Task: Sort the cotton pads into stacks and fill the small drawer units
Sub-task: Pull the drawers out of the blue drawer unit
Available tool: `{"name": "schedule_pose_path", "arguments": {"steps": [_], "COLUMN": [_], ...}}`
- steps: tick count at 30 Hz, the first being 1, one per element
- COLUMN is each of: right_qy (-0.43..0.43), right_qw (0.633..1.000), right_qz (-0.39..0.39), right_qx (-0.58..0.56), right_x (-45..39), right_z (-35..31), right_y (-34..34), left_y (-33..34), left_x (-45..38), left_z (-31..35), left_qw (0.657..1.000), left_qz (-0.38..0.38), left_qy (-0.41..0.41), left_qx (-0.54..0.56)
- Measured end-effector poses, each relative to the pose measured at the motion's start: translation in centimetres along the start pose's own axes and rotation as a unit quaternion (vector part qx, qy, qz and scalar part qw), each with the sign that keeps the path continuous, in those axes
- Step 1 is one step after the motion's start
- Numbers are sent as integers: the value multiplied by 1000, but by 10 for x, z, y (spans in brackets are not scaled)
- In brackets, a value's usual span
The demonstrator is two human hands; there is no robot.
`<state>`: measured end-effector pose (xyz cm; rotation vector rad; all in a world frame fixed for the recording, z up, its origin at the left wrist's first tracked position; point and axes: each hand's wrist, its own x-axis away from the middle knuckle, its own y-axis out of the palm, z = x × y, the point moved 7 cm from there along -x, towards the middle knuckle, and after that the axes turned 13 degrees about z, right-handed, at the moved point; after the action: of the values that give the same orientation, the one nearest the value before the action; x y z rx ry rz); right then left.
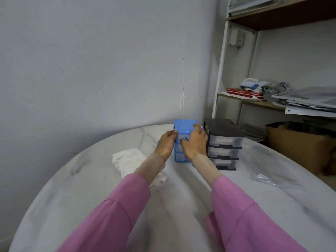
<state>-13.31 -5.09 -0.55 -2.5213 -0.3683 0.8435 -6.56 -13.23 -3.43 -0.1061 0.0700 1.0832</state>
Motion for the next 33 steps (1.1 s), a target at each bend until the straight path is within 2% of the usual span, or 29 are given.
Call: {"name": "schedule_pose_path", "arguments": {"steps": [7,12,15,19,23,26,33], "right_qy": [-12,-11,-28,-91,-168,-208,-261], "right_qw": [998,992,991,991,984,971,942], "right_qz": [24,49,65,77,36,39,64], "right_qx": [-59,-120,-118,-62,48,111,202], "right_x": [23,43,52,64,73,77,75], "right_z": [2,8,11,15,18,17,17], "right_y": [-23,-47,-57,-64,-56,-55,-48], "left_y": [-19,-32,-38,-39,-30,-22,-23], "left_x": [25,53,63,69,76,81,83], "left_z": [4,16,25,27,33,33,31], "left_qw": [1000,981,968,930,897,894,893], "left_qz": [4,-5,-10,-18,-37,-64,-44], "left_qy": [29,139,167,207,255,256,272], "left_qx": [-5,-136,-188,-302,-360,-362,-355]}}
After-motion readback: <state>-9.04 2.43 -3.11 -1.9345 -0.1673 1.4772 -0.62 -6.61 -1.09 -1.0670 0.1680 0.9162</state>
